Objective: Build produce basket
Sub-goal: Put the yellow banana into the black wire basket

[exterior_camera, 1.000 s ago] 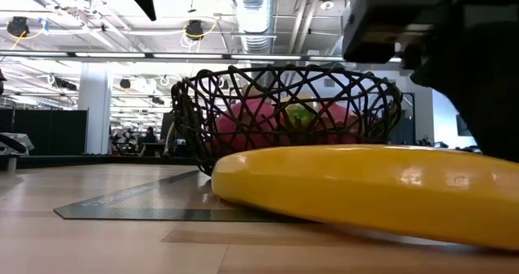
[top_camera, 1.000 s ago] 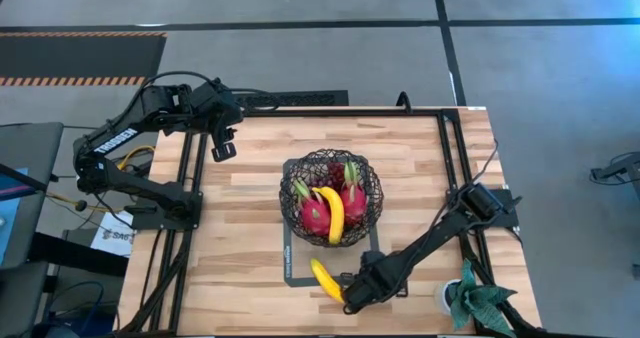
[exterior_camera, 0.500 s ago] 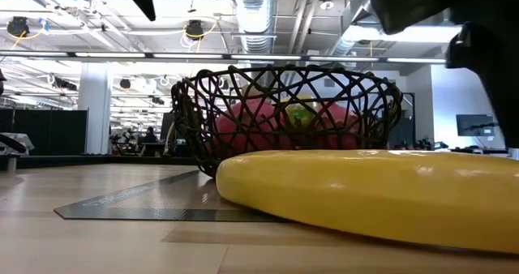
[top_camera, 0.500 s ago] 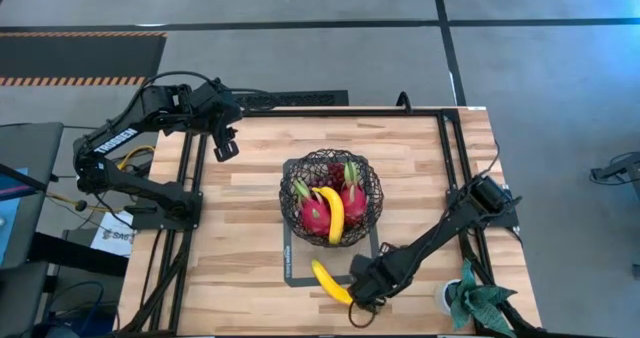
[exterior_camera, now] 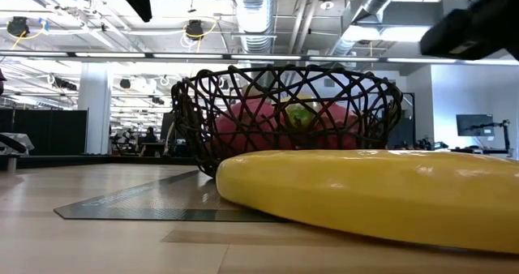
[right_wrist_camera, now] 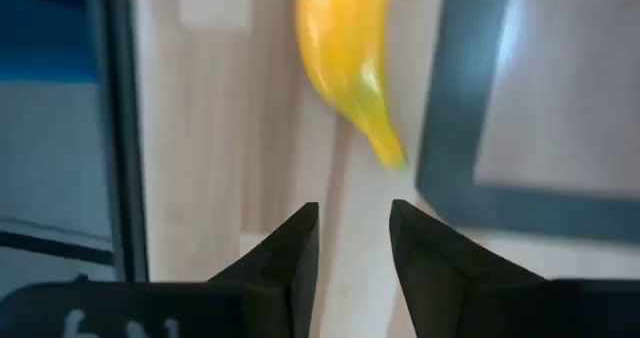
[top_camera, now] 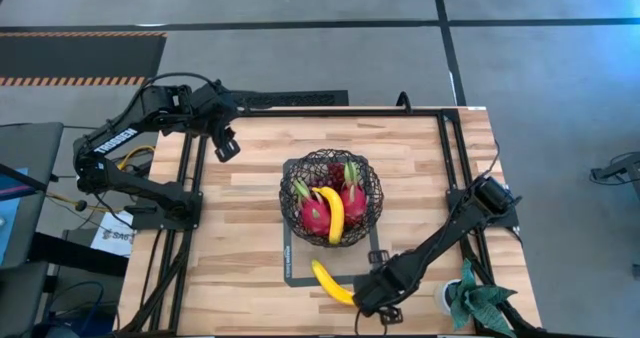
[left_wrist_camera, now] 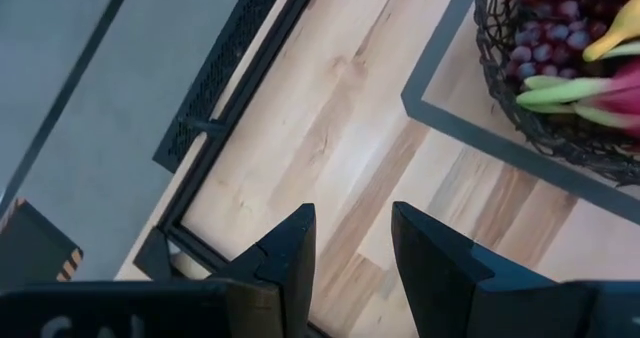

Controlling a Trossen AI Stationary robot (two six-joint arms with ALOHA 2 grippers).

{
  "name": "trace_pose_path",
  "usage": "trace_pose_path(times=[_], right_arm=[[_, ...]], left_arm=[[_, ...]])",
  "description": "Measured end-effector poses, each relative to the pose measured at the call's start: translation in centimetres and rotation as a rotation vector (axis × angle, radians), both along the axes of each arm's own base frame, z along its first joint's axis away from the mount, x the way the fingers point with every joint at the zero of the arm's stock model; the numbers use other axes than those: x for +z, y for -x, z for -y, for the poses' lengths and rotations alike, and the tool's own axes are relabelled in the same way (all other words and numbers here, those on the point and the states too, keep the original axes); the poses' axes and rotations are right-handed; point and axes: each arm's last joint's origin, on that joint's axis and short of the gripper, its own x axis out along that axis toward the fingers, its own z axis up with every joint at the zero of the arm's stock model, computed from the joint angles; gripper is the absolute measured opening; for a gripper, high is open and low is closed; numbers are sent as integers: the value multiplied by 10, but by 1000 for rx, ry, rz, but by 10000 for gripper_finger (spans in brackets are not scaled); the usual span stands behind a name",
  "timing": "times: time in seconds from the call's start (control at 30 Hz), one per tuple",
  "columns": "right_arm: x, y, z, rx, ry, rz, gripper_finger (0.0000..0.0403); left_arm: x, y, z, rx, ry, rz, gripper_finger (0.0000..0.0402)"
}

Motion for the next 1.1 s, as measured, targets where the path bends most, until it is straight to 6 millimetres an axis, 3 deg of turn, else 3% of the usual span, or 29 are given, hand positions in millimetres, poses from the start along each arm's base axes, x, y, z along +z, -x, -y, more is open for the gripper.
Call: trace_pose_path(times=[0.37, 1.1], right_arm=[[0, -16, 4, 112, -15, 125, 128], [-36, -17, -4, 138, -3, 112, 128]], left_arm=[[-1, 1, 0, 25, 14, 1, 122], [-1, -2, 6, 2, 35, 14, 122]])
